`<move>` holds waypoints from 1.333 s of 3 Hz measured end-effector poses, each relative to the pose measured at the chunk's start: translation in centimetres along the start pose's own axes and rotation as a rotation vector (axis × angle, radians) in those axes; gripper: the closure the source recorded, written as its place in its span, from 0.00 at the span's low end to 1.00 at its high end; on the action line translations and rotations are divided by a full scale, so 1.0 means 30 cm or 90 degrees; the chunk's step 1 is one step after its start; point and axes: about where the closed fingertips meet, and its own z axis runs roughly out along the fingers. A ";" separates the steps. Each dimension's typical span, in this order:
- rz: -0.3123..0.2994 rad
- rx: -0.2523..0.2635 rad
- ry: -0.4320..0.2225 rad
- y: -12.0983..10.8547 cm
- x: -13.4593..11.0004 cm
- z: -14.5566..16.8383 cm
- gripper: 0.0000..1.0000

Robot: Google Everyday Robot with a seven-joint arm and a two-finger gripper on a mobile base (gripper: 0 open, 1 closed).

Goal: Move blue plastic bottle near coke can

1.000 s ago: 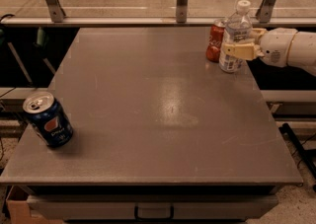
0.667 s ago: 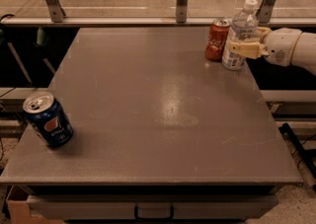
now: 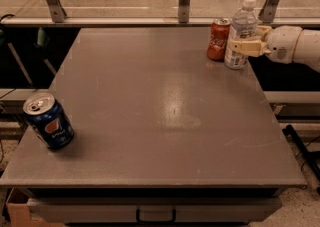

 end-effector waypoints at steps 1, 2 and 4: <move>0.000 0.000 0.000 -0.001 -0.007 -0.001 0.59; 0.000 0.000 0.000 -0.001 -0.010 -0.002 0.36; 0.010 -0.016 0.014 0.007 0.002 0.002 0.00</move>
Offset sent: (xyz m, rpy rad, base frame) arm 0.0033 0.0080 -0.0047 -0.0030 0.0514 0.0511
